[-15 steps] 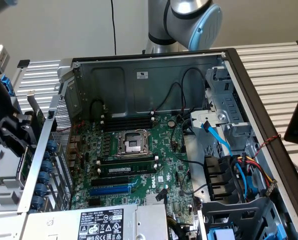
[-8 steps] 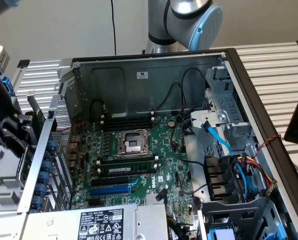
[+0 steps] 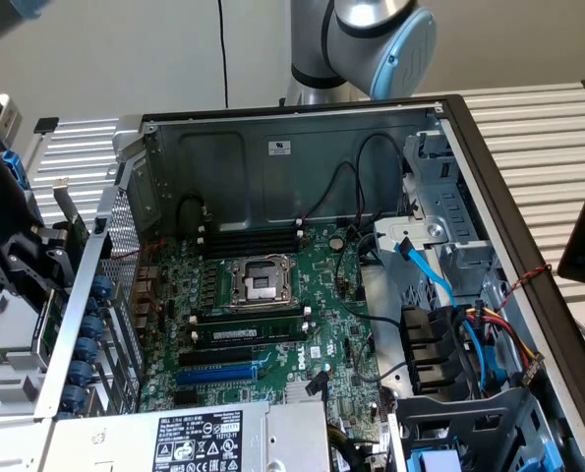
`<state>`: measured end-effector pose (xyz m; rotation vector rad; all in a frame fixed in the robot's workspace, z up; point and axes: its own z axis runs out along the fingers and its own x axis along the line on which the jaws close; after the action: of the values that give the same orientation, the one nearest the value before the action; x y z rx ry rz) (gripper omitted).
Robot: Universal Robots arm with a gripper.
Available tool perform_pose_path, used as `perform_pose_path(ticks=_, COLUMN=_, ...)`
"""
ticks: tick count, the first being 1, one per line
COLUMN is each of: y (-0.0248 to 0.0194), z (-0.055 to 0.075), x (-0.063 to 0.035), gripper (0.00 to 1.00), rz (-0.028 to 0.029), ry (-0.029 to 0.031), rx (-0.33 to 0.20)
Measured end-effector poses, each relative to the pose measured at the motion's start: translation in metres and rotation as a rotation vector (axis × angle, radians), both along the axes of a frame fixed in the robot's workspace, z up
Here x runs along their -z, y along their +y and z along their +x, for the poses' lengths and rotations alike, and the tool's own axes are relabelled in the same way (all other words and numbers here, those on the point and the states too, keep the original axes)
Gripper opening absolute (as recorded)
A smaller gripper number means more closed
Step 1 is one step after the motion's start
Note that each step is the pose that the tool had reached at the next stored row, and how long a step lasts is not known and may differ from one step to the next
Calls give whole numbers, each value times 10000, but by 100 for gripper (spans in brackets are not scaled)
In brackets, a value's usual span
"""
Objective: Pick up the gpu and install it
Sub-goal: 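Pick up the gpu and move the gpu toward the slot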
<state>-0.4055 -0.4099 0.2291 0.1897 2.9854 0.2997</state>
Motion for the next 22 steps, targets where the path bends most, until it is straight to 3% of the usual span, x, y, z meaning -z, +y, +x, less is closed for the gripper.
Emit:
perform_pose_path(ticks=11, y=3, z=3, x=26, gripper=51, rz=-3, ry=0, rx=-22)
perform_pose_path(ticks=12, y=3, z=3, x=28, gripper=44, rz=-3, ry=0, rx=-22)
perform_pose_path(ticks=22, y=22, z=7, x=49, gripper=44, rz=-2, ry=0, rx=-23)
